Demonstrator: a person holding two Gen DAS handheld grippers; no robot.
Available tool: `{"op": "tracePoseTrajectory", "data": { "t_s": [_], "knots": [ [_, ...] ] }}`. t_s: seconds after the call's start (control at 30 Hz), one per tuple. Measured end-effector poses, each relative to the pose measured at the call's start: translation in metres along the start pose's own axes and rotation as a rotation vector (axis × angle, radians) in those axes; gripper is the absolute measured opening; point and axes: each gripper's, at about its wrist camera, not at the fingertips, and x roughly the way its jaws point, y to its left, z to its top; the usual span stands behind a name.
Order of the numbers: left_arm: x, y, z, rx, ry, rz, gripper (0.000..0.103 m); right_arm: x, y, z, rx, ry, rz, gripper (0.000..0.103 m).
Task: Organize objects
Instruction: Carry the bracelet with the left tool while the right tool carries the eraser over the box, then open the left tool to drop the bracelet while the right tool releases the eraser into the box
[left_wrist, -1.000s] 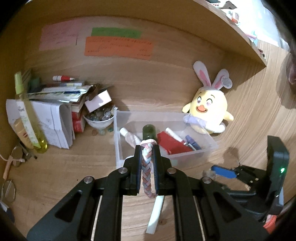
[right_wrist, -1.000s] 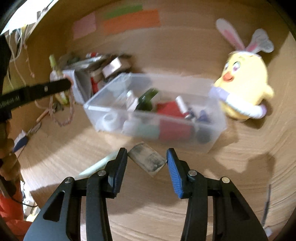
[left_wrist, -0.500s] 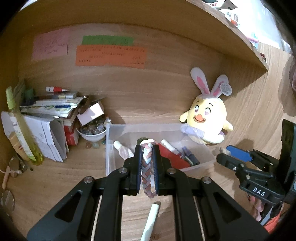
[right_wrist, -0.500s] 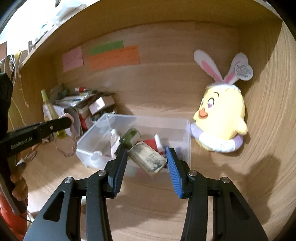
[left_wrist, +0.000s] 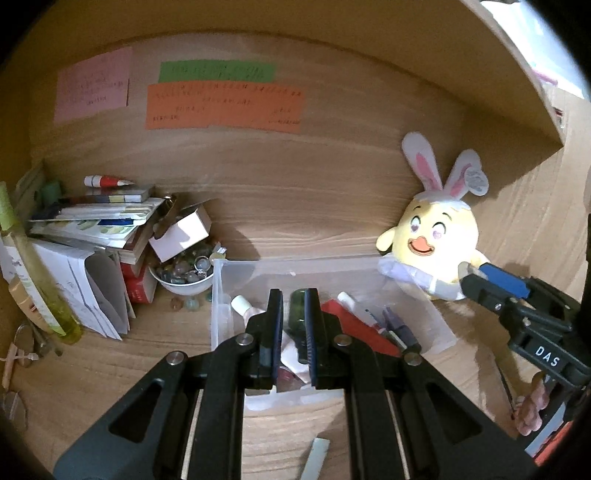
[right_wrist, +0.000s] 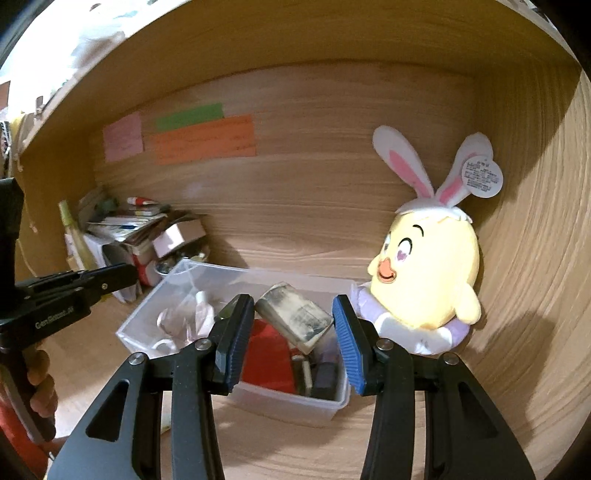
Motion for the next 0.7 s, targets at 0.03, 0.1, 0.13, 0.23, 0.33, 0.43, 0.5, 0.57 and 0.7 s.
{"op": "tracePoseTrajectory", "data": {
  "t_s": [0.03,0.1,0.13,0.23,0.33,0.43,0.5,0.57,0.7],
  "knots": [
    [0.004,0.001,0.000,-0.002,0.007,0.004,0.010,0.002,-0.001,0.000,0.003,0.003,-0.001,0.041],
    [0.010,0.004,-0.001,-0.008,0.021,0.005,0.010,0.008,-0.003,0.000,0.006,0.015,-0.002,0.041],
    [0.013,0.006,-0.002,-0.016,0.031,0.002,0.010,0.011,-0.003,-0.001,0.007,0.022,-0.003,0.041],
    [0.019,0.010,-0.005,-0.034,0.055,-0.019,0.010,0.024,-0.002,-0.005,0.006,0.053,0.000,0.041],
    [0.020,0.012,-0.010,-0.032,0.070,-0.029,0.010,0.040,0.001,-0.013,-0.005,0.098,-0.003,0.041],
    [0.021,0.011,-0.016,-0.015,0.091,-0.024,0.011,0.053,0.003,-0.019,-0.009,0.132,-0.002,0.041],
    [0.022,0.011,-0.020,-0.005,0.104,-0.023,0.016,0.061,0.003,-0.023,-0.009,0.155,0.002,0.041],
    [0.023,0.010,-0.024,0.006,0.111,-0.015,0.025,0.069,0.003,-0.027,-0.009,0.177,-0.001,0.041],
    [0.023,0.011,-0.031,0.020,0.125,-0.010,0.034,0.079,0.004,-0.033,-0.015,0.211,-0.003,0.041]
  ]
}}
